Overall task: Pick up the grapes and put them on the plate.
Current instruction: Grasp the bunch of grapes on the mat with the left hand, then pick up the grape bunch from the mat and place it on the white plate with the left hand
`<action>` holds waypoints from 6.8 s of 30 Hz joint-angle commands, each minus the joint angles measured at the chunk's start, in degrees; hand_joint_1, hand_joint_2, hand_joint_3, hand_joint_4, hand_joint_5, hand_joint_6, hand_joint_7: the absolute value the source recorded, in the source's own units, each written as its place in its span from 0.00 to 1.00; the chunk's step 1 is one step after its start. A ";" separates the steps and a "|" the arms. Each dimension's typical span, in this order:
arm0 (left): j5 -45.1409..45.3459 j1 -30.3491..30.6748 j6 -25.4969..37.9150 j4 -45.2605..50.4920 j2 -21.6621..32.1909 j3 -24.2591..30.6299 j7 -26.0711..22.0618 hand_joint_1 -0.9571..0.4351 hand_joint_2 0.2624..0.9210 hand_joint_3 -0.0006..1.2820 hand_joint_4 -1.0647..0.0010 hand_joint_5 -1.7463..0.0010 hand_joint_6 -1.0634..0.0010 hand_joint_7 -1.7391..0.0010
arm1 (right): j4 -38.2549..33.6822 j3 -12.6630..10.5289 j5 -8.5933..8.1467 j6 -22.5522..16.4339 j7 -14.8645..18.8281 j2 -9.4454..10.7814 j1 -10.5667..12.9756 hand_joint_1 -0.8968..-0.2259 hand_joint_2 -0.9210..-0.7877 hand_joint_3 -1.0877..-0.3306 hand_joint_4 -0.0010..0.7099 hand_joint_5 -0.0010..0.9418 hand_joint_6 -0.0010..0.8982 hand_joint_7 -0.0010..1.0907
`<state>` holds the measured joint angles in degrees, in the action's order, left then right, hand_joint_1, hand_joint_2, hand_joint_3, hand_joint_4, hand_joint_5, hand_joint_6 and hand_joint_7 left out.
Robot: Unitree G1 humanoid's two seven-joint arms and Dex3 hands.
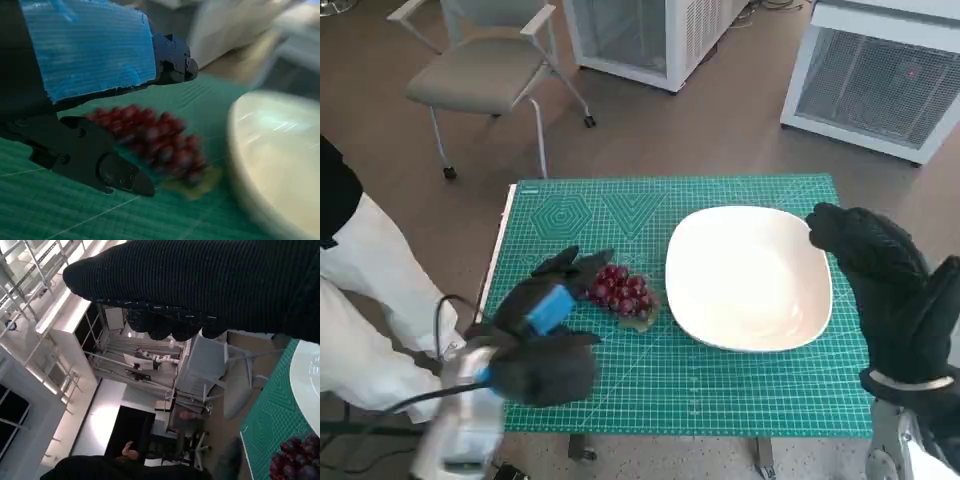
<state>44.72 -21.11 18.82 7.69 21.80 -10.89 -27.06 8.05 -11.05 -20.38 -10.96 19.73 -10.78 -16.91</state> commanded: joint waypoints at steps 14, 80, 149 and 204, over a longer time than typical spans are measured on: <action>2.79 -4.06 4.13 -0.21 0.66 -4.46 0.19 0.58 0.71 0.00 0.92 0.99 0.75 0.99 | 0.40 -0.31 -0.60 1.41 -0.49 0.09 1.83 0.60 0.00 0.69 0.59 0.57 0.21 0.83; 0.92 -34.30 -7.37 -65.44 -8.10 -20.66 13.55 0.74 0.86 0.02 0.89 1.00 0.72 1.00 | -0.66 -0.32 -0.31 1.07 -0.67 0.36 1.21 0.60 0.00 0.68 0.59 0.58 0.20 0.83; -0.97 -37.18 -14.80 -77.84 -8.84 -23.12 23.38 0.95 0.73 0.47 0.57 0.11 0.35 0.91 | -1.57 -0.17 -0.32 0.19 -0.32 -0.02 0.43 0.60 0.00 0.69 0.60 0.56 0.21 0.82; -3.57 -25.88 -5.10 -18.03 5.23 -8.17 8.57 0.69 0.96 0.06 0.41 0.19 0.23 0.56 | -1.86 0.23 -0.19 -0.34 -0.42 0.09 0.29 0.60 0.00 0.69 0.61 0.56 0.21 0.82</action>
<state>41.68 -47.46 14.25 -11.82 27.09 -19.38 -18.06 6.56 -10.99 -20.38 -11.82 19.28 -10.73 -17.11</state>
